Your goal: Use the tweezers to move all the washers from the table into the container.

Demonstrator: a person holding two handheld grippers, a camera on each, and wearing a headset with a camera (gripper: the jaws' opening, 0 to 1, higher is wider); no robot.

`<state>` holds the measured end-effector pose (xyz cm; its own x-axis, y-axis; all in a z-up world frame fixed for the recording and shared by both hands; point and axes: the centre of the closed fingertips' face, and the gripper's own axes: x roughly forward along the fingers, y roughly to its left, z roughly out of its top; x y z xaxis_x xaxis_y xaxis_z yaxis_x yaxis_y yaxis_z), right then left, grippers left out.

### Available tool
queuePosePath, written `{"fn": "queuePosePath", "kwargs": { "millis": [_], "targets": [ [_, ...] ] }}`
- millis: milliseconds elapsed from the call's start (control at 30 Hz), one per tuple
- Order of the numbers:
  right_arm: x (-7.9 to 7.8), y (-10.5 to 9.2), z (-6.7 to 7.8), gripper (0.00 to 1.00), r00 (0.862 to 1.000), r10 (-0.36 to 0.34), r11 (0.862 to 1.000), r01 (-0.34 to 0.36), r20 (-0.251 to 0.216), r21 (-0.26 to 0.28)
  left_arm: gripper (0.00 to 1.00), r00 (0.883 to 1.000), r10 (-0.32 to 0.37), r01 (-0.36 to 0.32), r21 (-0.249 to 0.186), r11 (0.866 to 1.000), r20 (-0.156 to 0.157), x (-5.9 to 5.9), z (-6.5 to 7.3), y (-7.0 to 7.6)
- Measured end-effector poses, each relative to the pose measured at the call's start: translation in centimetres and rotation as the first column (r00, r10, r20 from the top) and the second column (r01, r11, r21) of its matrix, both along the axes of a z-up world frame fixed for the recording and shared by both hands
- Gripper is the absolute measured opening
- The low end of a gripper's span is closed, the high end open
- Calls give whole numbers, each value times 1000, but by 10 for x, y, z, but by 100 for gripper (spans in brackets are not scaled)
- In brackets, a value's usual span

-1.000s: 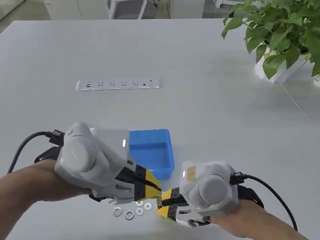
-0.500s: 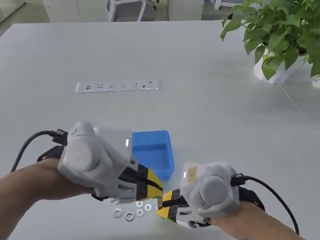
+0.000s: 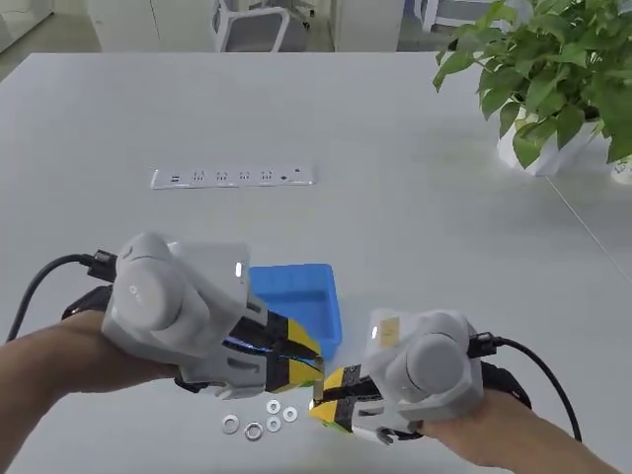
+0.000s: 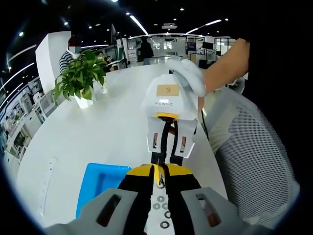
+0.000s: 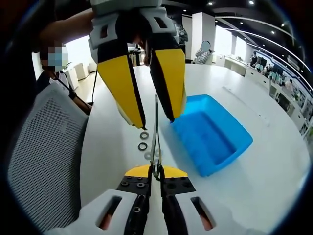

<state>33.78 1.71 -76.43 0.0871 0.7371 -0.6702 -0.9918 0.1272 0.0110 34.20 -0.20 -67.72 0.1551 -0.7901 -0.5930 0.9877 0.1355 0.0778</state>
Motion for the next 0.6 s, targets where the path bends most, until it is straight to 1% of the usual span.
{"fn": "queuePosePath", "kwargs": {
  "millis": [133, 200, 300, 433, 500, 567, 600],
  "targets": [
    [0, 0, 3, 7, 1000, 1, 1000, -1, 8, -3, 18, 1000, 23, -23, -30, 999, 1, 2, 8, 2],
    [0, 0, 5, 7, 1000, 1, 1000, -1, 10, -1, 21, 999, 37, -37, -43, 998, 0, 3, 11, 3],
    [0, 1, 8, 7, 1000, 5, 1000, -5, 17, -1, 21, 998, 56, -56, -68, 996, -1, 3, 16, 7],
    [0, 2, 13, 7, 1000, 9, 1000, -9, 27, 0, 25, 996, 83, -84, -82, 993, -13, 0, 17, 14],
    [1, 2, 14, 7, 999, 12, 1000, -12, 30, 0, 26, 995, 101, -103, -91, 991, -24, -1, 17, 18],
    [1, 3, 17, 7, 999, 15, 1000, -15, 35, -1, 27, 993, 114, -116, -100, 988, -26, -2, 17, 22],
    [1, 3, 19, 7, 999, 17, 1000, -17, 35, -1, 27, 992, 124, -126, -105, 986, -33, -3, 17, 23]
  ]
}}
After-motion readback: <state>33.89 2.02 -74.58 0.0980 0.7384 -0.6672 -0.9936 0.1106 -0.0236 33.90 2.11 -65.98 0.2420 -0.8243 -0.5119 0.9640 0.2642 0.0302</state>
